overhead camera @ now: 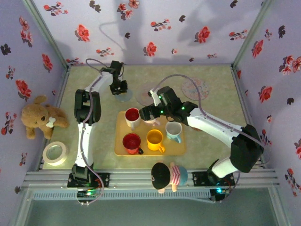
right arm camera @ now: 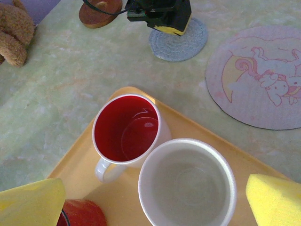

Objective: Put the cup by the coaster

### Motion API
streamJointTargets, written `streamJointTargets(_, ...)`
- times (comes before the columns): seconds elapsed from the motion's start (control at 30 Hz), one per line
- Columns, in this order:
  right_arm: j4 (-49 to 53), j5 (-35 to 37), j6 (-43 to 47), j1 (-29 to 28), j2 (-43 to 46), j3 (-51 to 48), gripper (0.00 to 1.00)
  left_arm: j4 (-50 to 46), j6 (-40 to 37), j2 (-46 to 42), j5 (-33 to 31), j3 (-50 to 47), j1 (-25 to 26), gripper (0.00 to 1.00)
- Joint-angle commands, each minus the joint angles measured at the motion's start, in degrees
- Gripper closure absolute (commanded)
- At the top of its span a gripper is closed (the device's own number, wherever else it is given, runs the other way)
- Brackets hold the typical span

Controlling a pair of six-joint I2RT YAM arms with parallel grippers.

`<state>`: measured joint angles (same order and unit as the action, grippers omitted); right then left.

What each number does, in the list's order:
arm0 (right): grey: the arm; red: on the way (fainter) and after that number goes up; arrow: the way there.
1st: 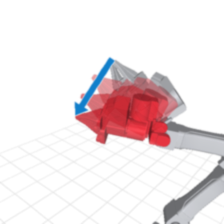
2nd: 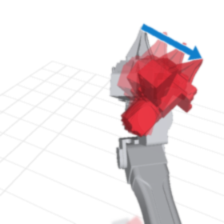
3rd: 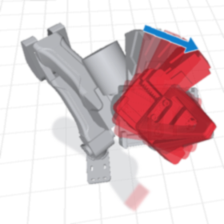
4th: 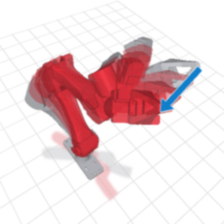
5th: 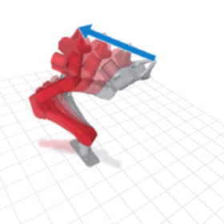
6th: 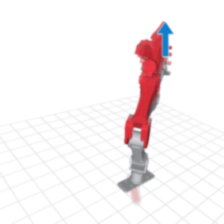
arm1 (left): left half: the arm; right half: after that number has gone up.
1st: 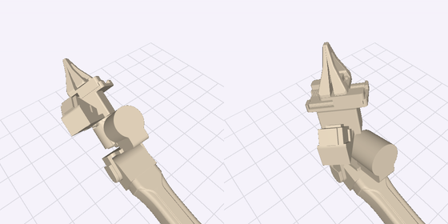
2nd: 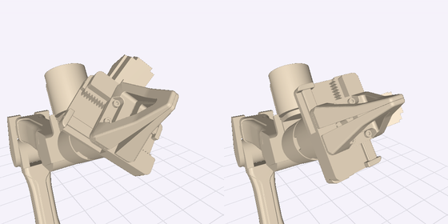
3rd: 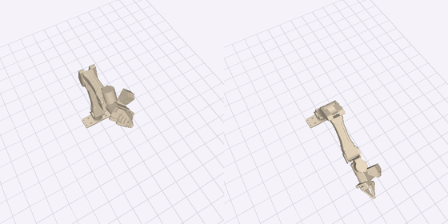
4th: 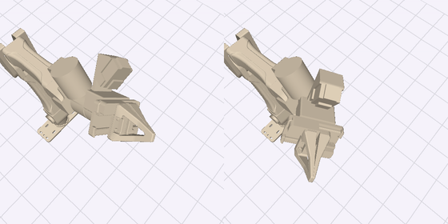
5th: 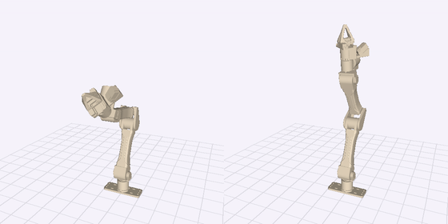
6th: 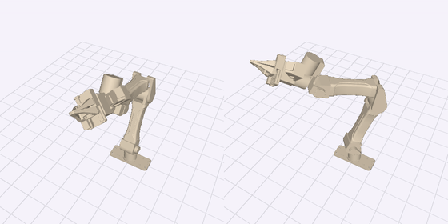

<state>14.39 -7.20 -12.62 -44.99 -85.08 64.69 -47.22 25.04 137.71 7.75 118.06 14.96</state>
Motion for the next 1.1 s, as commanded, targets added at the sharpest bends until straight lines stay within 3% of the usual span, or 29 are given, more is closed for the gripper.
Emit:
streamJointTargets(0.0,-0.2,1.2,-0.8,0.3,2.0,0.2,0.00,-1.6,0.9,-4.2,0.3,3.0,0.9,0.84)
streamJointTargets(0.13,-0.2,1.2,-0.9,0.3,2.0,0.2,0.00,-2.4,1.0,-7.2,0.1,4.7,0.9,0.73)
streamJointTargets(0.33,-0.5,0.4,-0.4,0.3,1.3,0.8,0.00,-8.5,-0.7,-10.0,-1.9,11.2,0.2,0.73)
streamJointTargets(0.7,-2.1,-2.5,0.5,0.3,-0.3,3.0,0.00,-10.3,-2.9,-22.7,-6.6,3.0,-4.6,1.00)
streamJointTargets(1.07,-4.4,-6.8,-0.1,0.1,-4.1,5.5,0.00,-3.4,-4.7,-29.3,-7.2,-12.0,-13.3,1.00)
